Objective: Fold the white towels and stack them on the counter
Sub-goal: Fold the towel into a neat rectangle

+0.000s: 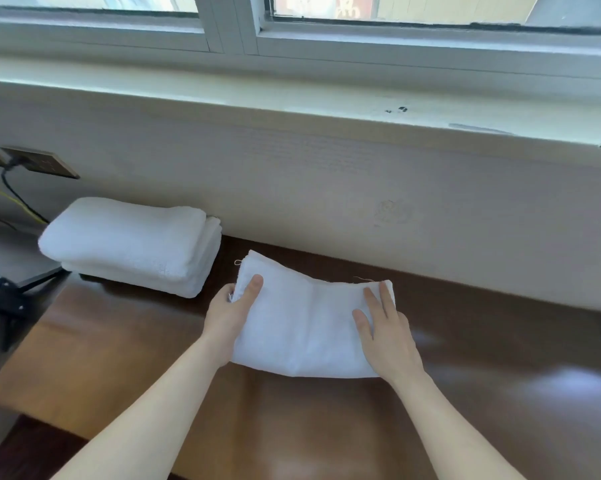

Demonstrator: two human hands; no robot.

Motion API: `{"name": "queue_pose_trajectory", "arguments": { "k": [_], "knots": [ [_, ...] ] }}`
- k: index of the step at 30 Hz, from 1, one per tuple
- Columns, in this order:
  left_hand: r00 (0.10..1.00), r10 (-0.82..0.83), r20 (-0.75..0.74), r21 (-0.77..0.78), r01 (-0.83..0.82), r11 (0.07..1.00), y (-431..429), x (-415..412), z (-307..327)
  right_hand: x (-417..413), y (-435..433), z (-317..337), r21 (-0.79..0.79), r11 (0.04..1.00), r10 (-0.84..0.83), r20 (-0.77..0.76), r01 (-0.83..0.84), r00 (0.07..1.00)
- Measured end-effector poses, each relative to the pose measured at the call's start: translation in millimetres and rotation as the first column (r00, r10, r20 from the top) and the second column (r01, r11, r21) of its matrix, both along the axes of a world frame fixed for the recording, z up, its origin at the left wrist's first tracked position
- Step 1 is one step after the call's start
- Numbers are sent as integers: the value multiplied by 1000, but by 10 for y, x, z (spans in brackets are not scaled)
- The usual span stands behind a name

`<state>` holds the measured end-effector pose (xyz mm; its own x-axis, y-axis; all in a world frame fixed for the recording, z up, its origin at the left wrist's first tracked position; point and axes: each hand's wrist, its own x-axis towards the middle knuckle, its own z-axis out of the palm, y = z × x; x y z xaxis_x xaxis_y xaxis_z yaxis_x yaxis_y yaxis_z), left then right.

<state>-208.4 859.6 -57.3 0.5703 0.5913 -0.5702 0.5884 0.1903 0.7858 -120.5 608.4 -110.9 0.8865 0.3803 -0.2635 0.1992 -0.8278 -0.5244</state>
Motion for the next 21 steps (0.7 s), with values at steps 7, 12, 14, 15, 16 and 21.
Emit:
{"name": "queue_pose_trajectory", "arguments": {
  "k": [7,12,14,15,16,21],
  "knots": [
    [994,52,91,-54,-48,997,-35,-2,352,14,-30,316,70,998,-9,44,6,999],
    [985,59,160,-120,-40,992,112,-50,656,-12,102,682,98,995,-19,119,7,993],
    [982,56,183,-135,-31,990,244,-86,773,-53,227,841,110,994,-34,136,19,990],
    [981,49,186,-141,-23,990,306,-106,831,-82,284,912,118,993,-43,138,27,989],
    [980,36,194,-149,-6,989,415,-129,879,-116,374,984,127,991,-55,147,36,988],
    [974,-7,226,-152,43,987,1122,-267,1108,-293,989,1310,162,984,-107,187,77,976]
  ]
}}
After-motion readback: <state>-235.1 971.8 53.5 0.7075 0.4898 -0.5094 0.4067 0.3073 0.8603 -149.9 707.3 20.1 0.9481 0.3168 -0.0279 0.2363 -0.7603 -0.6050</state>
